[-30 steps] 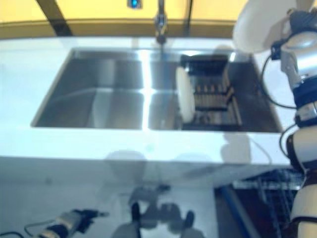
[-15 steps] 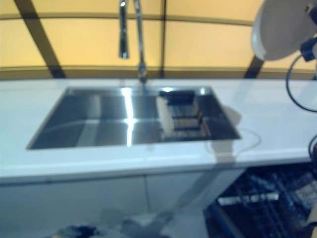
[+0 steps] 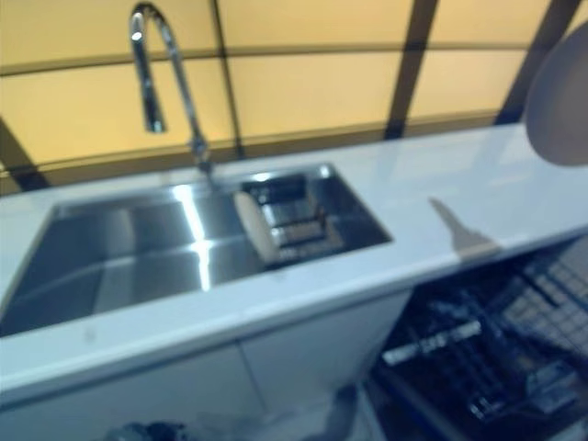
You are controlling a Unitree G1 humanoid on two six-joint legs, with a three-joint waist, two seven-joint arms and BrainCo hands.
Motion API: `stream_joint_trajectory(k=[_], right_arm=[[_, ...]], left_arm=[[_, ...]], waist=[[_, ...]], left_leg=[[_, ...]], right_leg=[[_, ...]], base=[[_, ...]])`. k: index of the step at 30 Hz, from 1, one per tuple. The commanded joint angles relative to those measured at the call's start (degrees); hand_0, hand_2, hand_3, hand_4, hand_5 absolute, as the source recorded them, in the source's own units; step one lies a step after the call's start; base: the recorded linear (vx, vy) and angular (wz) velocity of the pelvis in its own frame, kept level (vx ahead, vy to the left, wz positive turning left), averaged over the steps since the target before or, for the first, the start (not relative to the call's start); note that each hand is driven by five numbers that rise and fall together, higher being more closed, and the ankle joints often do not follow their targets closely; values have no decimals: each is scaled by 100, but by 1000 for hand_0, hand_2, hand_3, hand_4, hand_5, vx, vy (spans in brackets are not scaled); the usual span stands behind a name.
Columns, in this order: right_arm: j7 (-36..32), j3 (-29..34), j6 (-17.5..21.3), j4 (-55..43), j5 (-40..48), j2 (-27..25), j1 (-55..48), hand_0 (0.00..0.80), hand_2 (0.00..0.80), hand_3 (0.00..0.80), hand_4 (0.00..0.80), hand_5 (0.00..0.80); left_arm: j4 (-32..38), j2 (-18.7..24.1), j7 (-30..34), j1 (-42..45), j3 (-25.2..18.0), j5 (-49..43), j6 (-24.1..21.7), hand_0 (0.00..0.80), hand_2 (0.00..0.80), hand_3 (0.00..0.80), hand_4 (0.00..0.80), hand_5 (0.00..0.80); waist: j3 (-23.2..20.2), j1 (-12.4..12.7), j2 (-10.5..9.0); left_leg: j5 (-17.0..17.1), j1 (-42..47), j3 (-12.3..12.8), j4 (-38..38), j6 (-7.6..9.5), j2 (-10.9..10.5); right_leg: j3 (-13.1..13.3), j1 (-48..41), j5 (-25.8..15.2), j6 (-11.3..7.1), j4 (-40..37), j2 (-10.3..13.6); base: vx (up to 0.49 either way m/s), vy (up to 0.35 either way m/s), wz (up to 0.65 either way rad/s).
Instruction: Take plates into dishwasher
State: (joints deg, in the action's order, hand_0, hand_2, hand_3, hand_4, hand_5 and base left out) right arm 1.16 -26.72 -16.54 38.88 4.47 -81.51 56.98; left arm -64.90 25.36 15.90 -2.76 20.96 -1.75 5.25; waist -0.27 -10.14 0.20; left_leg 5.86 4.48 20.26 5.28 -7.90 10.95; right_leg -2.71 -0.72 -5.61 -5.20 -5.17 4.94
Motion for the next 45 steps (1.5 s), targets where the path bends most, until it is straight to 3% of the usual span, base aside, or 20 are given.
stream_joint_trajectory(k=[1,10,20,31,45], right_arm=[[-27,701,484,-357,-187,-309,-397,800,800,800,800,800],[-117,2357,931,-593,-505,-306,-2527,800,800,800,800,800],[-386,3229,1319,-884,-1259,38,-4072,800,800,800,800,800],[-243,2538,1253,-1069,-2410,586,-3995,800,800,800,800,800],[-202,1454,645,-916,-3747,1421,-3481,800,800,800,800,800]], left_arm=[[-256,360,44,-352,-149,-183,-200,0,0,0,0,0],[-289,455,64,-419,-258,-184,-270,0,0,0,0,0],[-214,479,79,-560,-249,-207,-221,0,0,0,0,0],[-72,446,80,-637,-195,-162,-158,0,0,0,0,0],[138,367,159,-712,-35,-323,-13,0,0,0,0,0]], waist=[[144,-137,-427],[191,-438,-411],[311,-566,-402],[379,-543,-324],[438,-290,-239]], left_leg=[[-521,571,10,-28,-23,101],[-604,694,220,-28,12,90],[-656,751,328,-28,42,87],[-668,802,349,-28,69,78],[-633,739,211,-28,62,97]], right_leg=[[238,-40,40,-487,17,220],[455,65,-21,-492,17,175],[482,123,-61,-514,17,177],[480,154,-91,-515,23,186],[204,119,-87,-528,17,270]], base=[[-7,-7,-14],[-9,-11,-17],[-18,-16,-6],[0,-3,0],[-1,-2,0]])
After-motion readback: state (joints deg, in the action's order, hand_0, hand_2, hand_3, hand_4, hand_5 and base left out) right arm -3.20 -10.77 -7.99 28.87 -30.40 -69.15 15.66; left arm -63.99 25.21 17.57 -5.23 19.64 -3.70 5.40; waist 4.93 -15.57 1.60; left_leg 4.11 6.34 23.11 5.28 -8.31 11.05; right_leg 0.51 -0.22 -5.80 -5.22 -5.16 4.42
